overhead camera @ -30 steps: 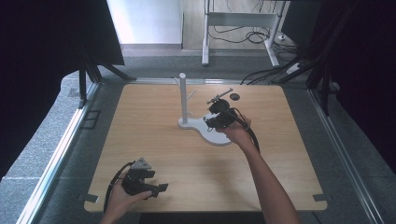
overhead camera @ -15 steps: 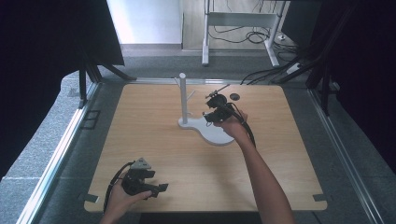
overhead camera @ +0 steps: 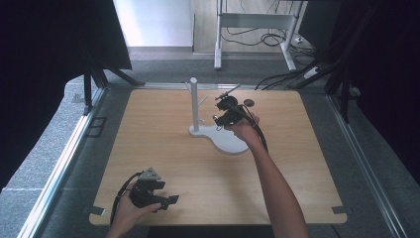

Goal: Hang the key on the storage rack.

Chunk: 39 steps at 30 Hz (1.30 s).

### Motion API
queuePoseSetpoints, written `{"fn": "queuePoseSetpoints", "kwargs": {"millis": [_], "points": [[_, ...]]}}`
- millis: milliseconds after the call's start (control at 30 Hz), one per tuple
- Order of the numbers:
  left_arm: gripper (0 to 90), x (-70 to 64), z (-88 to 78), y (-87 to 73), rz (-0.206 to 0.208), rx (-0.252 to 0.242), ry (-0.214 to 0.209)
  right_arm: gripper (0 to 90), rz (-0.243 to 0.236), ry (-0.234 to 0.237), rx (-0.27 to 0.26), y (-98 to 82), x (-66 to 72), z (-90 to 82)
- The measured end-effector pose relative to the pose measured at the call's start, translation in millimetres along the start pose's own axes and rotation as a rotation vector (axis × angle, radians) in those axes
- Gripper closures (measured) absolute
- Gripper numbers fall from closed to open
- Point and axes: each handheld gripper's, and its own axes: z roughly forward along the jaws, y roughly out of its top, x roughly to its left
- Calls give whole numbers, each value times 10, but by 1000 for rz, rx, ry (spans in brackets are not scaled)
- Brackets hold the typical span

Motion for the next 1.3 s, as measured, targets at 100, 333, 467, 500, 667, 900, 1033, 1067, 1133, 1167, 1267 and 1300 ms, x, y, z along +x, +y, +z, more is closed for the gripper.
{"fn": "queuePoseSetpoints", "kwargs": {"millis": [100, 333, 467, 500, 667, 900, 1033, 1067, 1133, 1167, 1267, 1300], "points": [[218, -6, 7, 1, 0, 1, 0, 843, 4, 3, -4, 18, -5, 13], [218, -8, 6, 2, 3, 3, -2, 843, 8, -5, 1, 69, -24, 26], [218, 0, 6, 1, 3, 2, -5, 842, 3, -8, -2, 101, -17, 31], [218, 7, 8, -2, -1, 3, -7, 842, 0, -7, 0, 117, -18, 42], [218, 22, 24, -10, -8, 4, -12, 842, 6, -9, -2, 164, -36, 58], [218, 23, 6, -12, -7, -3, -17, 843, 8, -24, -10, 273, -55, 61], [218, 20, 8, -7, 0, -2, -18, 842, 14, -28, -11, 315, -75, 67], [218, 18, 10, -7, -2, -1, -20, 842, 14, -28, -11, 315, -75, 67], [218, 16, 13, -7, -1, -1, -22, 842, 16, -30, -6, 348, -80, 77], [218, 15, 14, -8, -1, -1, -22, 842, 16, -30, -6, 348, -80, 77], [218, 12, 13, -7, -1, 0, -21, 842, 11, -34, -5, 387, -76, 87], [218, 11, 14, -6, -1, 0, -21, 842, 15, -34, -5, 398, -78, 87]]}}
